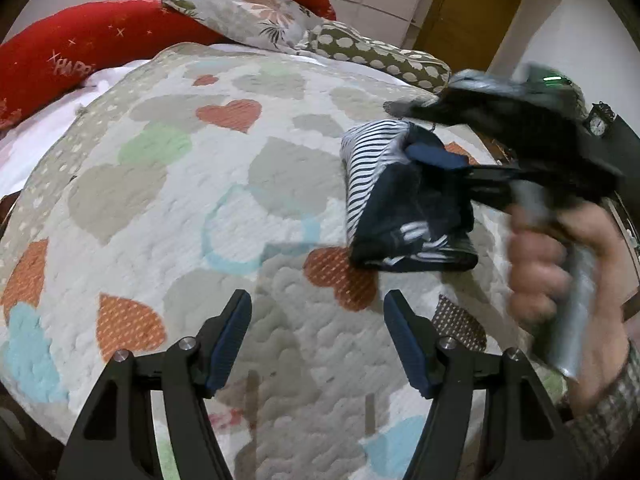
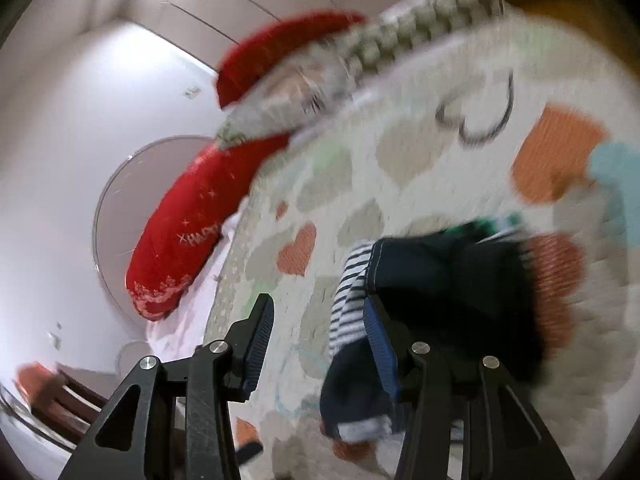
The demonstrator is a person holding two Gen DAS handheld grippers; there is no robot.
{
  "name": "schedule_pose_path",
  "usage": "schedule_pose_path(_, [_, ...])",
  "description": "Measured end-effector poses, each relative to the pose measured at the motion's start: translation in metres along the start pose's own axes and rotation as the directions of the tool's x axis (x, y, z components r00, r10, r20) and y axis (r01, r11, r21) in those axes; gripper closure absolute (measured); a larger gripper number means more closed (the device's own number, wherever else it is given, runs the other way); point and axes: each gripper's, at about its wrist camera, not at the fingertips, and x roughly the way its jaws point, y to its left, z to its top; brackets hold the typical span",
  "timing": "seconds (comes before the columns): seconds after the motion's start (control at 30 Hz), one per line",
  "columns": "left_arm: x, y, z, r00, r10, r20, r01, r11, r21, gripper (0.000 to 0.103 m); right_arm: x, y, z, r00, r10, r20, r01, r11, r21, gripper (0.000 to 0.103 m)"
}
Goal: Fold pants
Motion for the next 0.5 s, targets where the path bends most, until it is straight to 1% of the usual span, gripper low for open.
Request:
schedule_pose_path(0.1, [-0.006,0.005,-0.004,1.000,0.008,0.010,-0.008,1.000,0.004,0.031,0.034,-0.023,0.005,0.998,-0.056,-0.039,0.060,0.994,0.095,0.053])
schedule_pose_path(0.17, [-0.009,0.007,-0.006,1.000,0.014,0.017,-0.014,1.000,0.011,0.030,0.039,-0.031,0.004,0.997,-0.071,-0.026,0.074,0.990,0.120,0.054])
schedule_pose_path(0.23, [-0.011,0.009,-0.007,0.999,0.027,0.026,-0.027,0.999,0.017,0.030,0.028,-0.022,0.002,0.998,-0.063,-0.007,0.064,0.993,0.099,0.053])
schedule_pose_path(0.33, [-0.013,0.011,-0.007,0.998,0.039,0.045,-0.039,0.999,0.019,0.030,-0.004,-0.007,-0.012,0.998,-0.037,0.049,0.036,0.999,0.029,0.051])
schedule_pose_path(0.37, [-0.014,0.010,-0.007,0.998,0.040,0.051,-0.041,0.999,0.021,0.030,-0.015,-0.007,-0.020,0.998,-0.034,0.061,0.033,0.999,0.018,0.047])
schedule_pose_path(0.4, [-0.016,0.010,-0.007,0.997,0.044,0.059,-0.046,0.999,0.023,0.030,-0.022,-0.012,-0.027,0.997,-0.047,0.068,0.045,0.999,0.021,0.042])
schedule_pose_path(0.43, [-0.019,0.009,-0.007,0.996,0.052,0.069,-0.054,0.998,0.025,0.030,-0.026,-0.018,-0.033,0.994,-0.082,0.069,0.080,0.996,0.030,0.041])
schedule_pose_path(0.47, [-0.023,0.008,-0.008,0.995,0.061,0.082,-0.063,0.998,0.028,0.030,-0.027,-0.031,-0.040,0.989,-0.133,0.056,0.131,0.990,0.043,0.042])
schedule_pose_path(0.5, [-0.028,0.007,-0.009,0.992,0.070,0.101,-0.074,0.997,0.034,0.030,-0.030,-0.039,-0.044,0.991,-0.122,0.047,0.120,0.991,0.054,0.046])
